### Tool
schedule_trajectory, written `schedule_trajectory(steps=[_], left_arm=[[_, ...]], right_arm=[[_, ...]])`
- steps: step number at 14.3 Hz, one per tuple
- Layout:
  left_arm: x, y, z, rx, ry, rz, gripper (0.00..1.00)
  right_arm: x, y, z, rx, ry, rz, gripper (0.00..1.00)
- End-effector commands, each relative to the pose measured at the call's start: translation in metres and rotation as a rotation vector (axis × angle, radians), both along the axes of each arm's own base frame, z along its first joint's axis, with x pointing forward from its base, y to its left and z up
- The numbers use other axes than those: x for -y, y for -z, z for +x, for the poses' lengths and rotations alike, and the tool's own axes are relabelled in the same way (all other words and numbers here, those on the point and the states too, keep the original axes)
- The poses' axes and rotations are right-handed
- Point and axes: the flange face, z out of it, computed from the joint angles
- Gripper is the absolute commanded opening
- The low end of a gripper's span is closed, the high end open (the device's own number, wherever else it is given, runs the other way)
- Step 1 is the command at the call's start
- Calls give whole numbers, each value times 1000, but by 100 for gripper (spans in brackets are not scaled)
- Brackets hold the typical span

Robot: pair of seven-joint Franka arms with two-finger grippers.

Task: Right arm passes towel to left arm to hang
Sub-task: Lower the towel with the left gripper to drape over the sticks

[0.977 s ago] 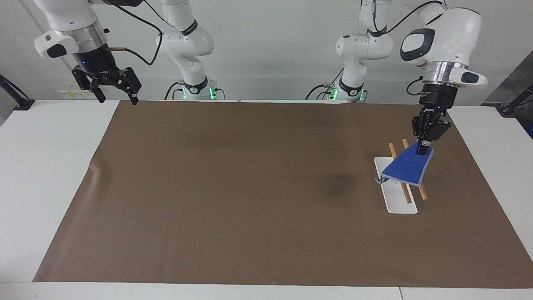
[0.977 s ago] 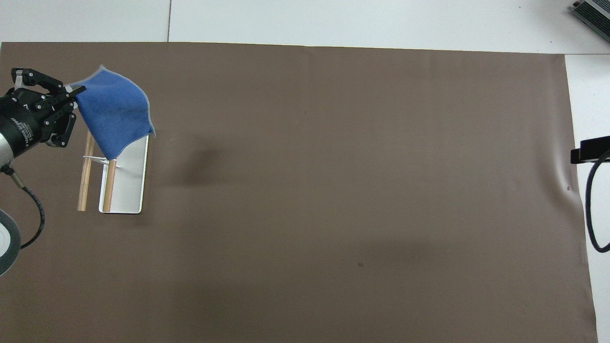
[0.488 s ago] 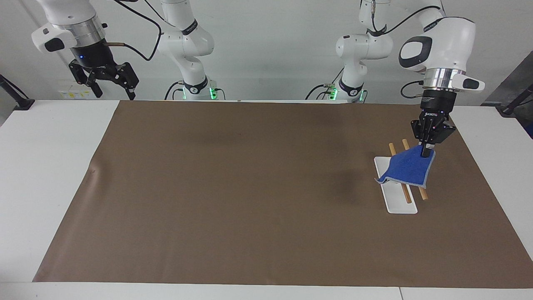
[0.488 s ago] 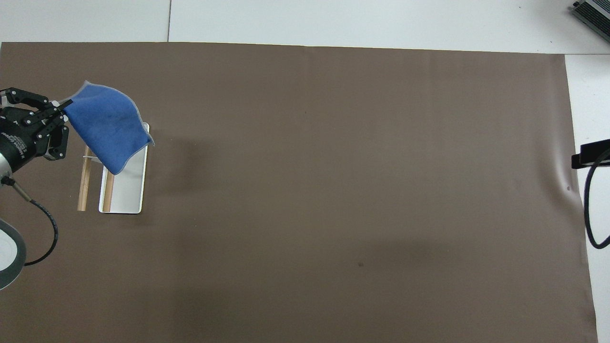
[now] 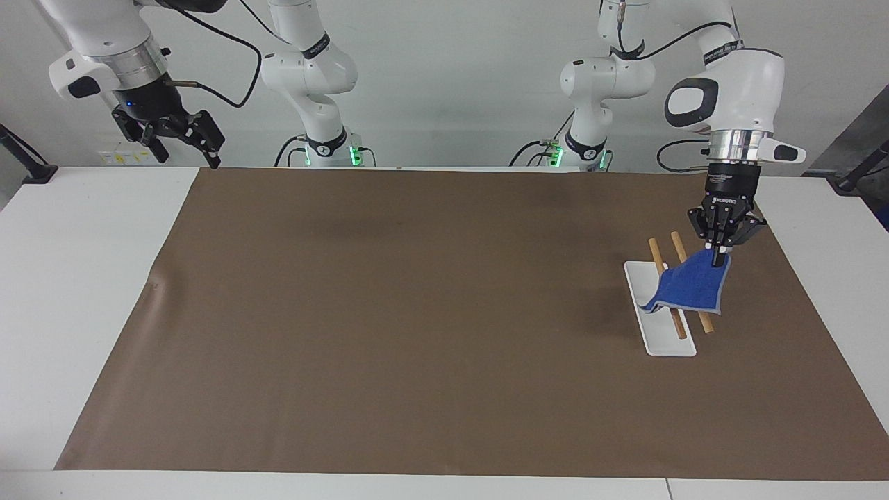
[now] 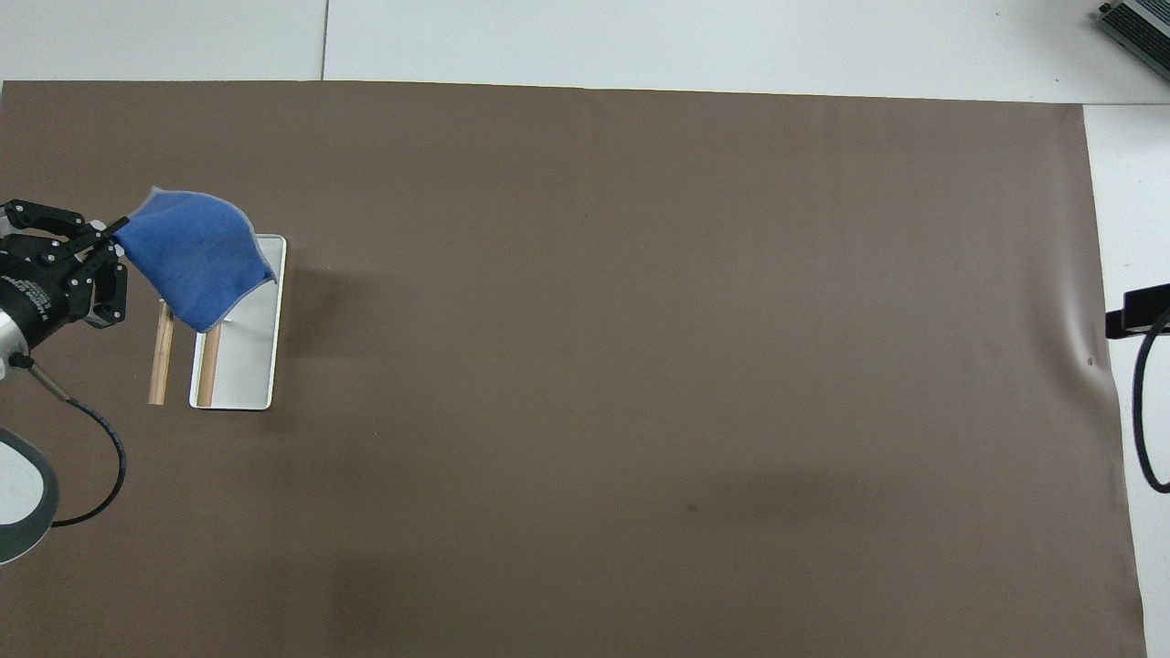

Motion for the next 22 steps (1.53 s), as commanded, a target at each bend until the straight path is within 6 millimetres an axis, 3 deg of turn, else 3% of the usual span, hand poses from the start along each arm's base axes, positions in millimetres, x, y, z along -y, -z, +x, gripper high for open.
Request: schedule_trajectory(steps=[1, 7, 9, 11, 14, 16, 19, 22], left_arm=[[-18, 6, -11, -5, -95, -52, 0], [-18, 21, -16, -65, -235, -186, 0], [-36, 23, -17, -68, -279, -196, 0], [-33, 21, -16, -67, -294, -213, 0], [-6, 19, -12, -77, -319, -282, 0], [1, 19, -10, -89, -376, -344, 0], [53, 14, -6, -107, -334, -394, 0], [73, 11, -6, -120, -360, -452, 0]], right_arm=[[-3, 6, 4, -15, 10, 6, 100], [-3, 14, 17, -19, 10, 6, 100], [-18, 21, 10, -34, -6, 9, 100], [-27, 17, 9, -28, -23, 9, 100], [-27, 7, 3, -12, -32, 9, 100], [-31, 6, 1, -21, -35, 9, 100], [-31, 7, -1, -43, -29, 11, 100], [-31, 8, -3, -47, -36, 11, 100]])
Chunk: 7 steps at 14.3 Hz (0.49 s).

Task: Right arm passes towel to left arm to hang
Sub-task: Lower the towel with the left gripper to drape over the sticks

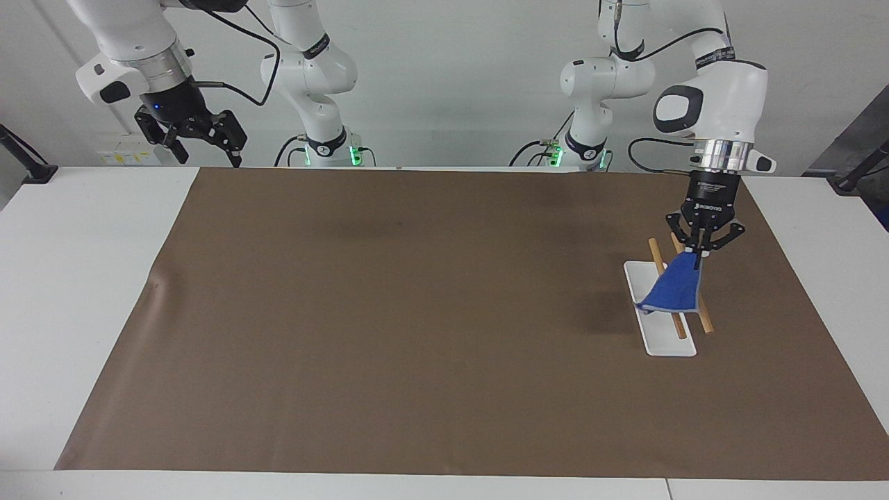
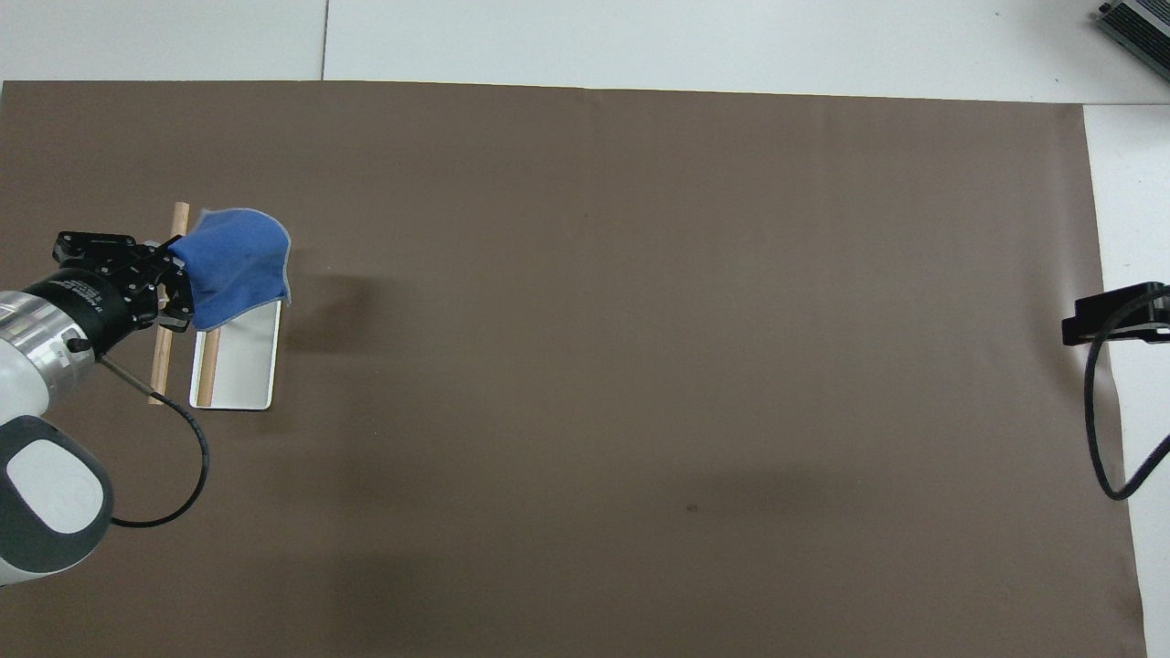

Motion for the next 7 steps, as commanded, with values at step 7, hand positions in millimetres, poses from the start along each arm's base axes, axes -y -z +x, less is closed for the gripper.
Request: schedule_trajectory(steps=[7], left_arm=[[-20, 19, 1, -78, -98, -66, 0]], right_arm=[[-3, 2, -13, -43, 27, 75, 100]])
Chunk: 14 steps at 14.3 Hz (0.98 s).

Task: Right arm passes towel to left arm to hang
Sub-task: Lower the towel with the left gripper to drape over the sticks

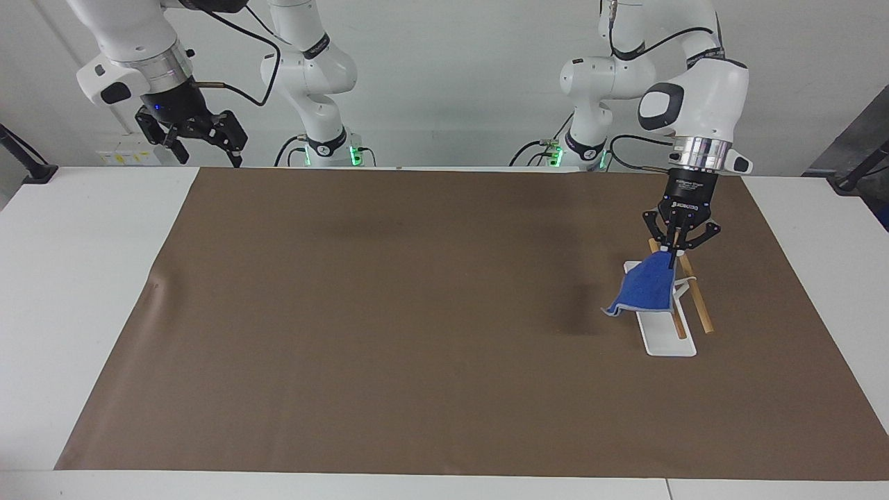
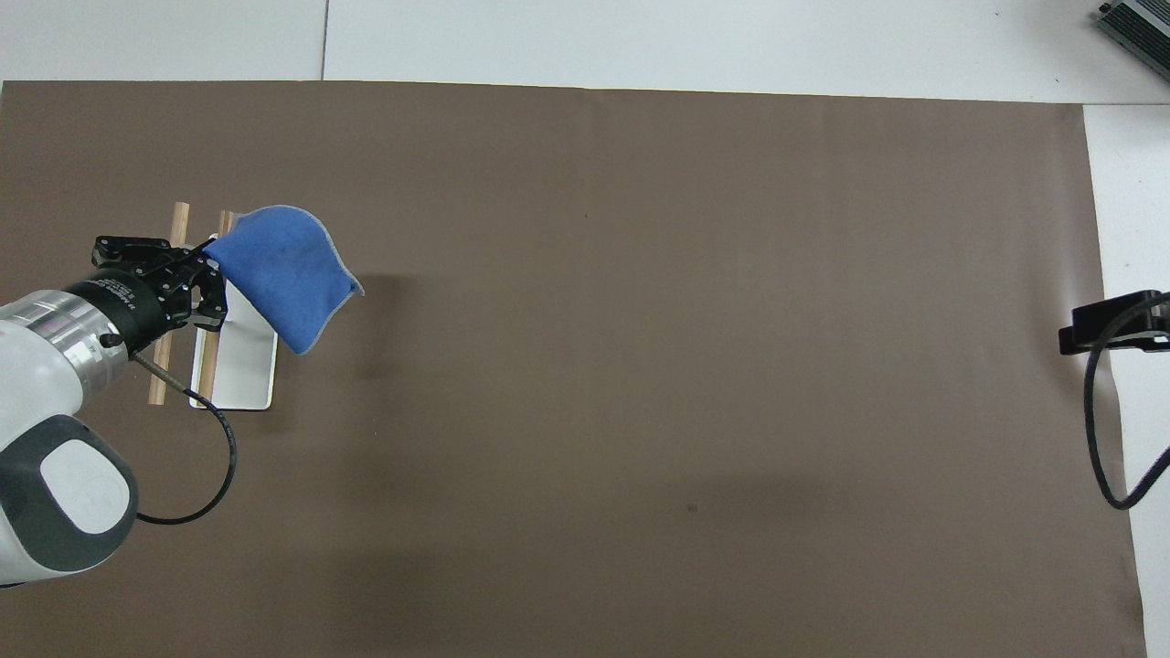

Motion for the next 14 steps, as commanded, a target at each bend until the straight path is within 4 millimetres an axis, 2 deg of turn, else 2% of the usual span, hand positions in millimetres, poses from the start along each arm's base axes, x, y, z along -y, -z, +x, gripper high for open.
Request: schedule_trajectory(steps=[1, 4, 5, 6, 9, 11, 14], left_arm=[[-29, 6, 0, -31, -65, -20, 0], [-64, 7, 0, -31, -132, -20, 0], [-71, 8, -1, -34, -143, -17, 0], [-77, 10, -2, -38, -153, -17, 0], [-112, 11, -7, -38, -214, -13, 0], [-122, 12, -9, -41, -232, -11, 0], [-126, 23, -13, -55, -186, 31, 0]], right_arm=[[-2, 0, -8, -6, 24, 38, 100], [-6, 8, -10, 1, 5, -3, 100], [-16, 8, -11, 3, -14, -7, 100], [-18, 8, -11, 3, -19, -6, 100], [-17, 14, -16, -14, -16, -6, 100], [-16, 14, -17, -13, -15, -6, 100], [-15, 15, -16, -13, -13, -6, 100]])
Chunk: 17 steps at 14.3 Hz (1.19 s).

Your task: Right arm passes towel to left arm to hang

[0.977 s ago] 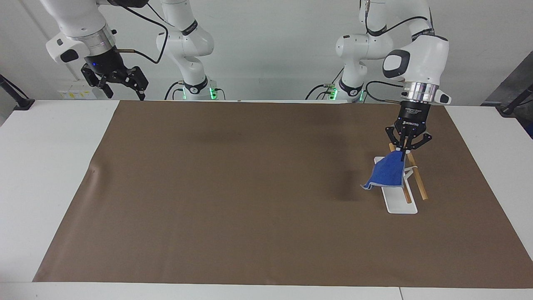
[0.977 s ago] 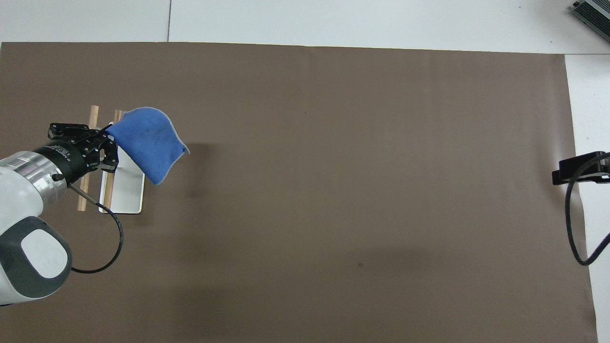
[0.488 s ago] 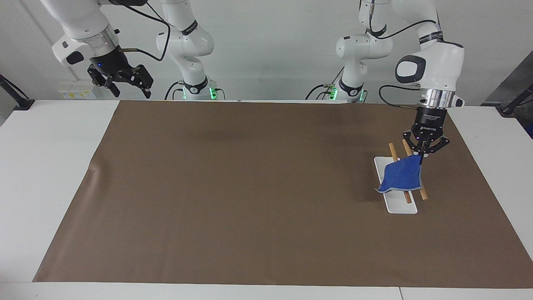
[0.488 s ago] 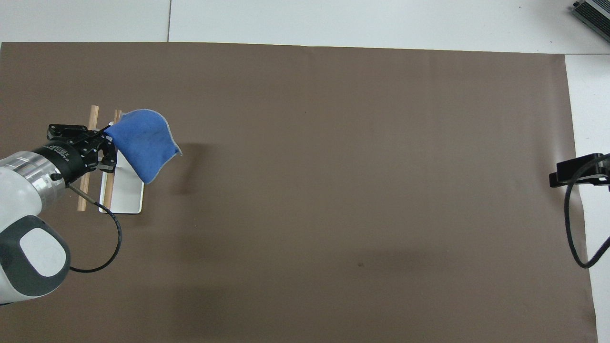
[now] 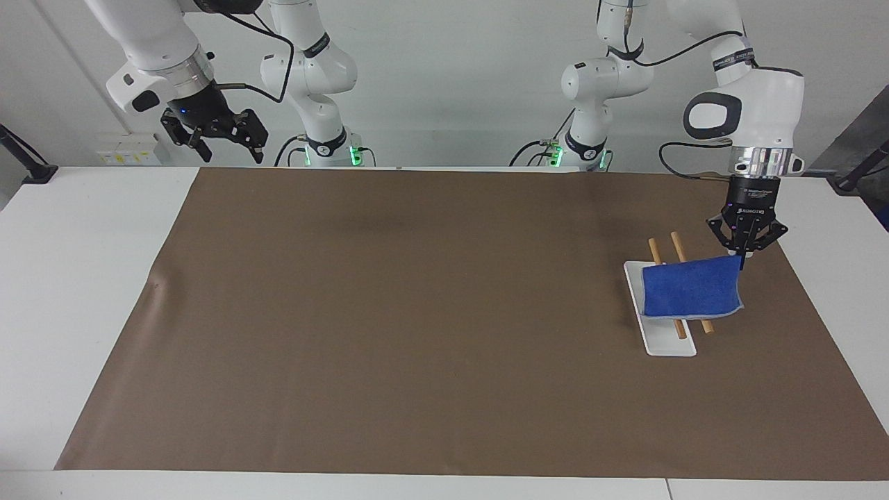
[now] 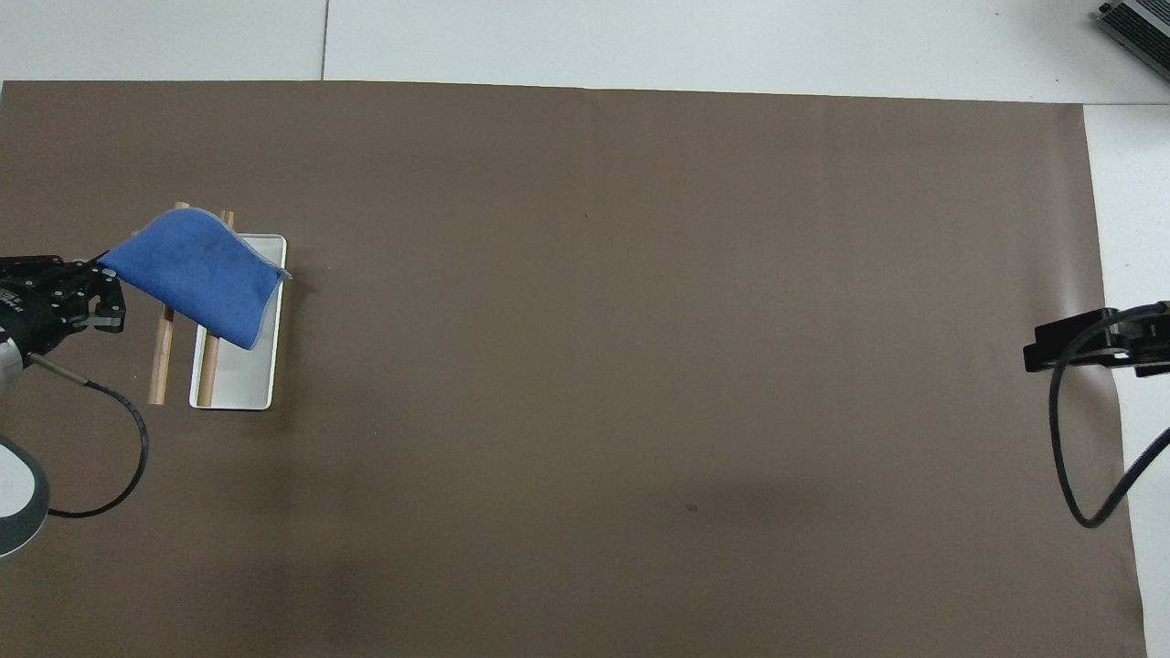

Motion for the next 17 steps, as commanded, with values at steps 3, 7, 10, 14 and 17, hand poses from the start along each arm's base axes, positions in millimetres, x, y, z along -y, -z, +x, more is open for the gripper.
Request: schedule_trajectory(steps=[3, 7, 10, 14, 17], left_arm=[[-18, 13, -8, -29, -3, 13, 0], [-30, 13, -10, -30, -30, 11, 0], [-33, 13, -10, -31, -40, 8, 23], [-43, 8, -9, -50, -43, -4, 100], [-40, -5, -6, -104, -7, -41, 100]], right_arm=[[2, 3, -9, 14, 23, -11, 100], [7, 1, -8, 18, 30, -8, 100], [11, 0, -7, 23, 41, 8, 100], [11, -8, -11, 38, 41, 7, 100], [14, -15, -4, 95, 36, -10, 100]])
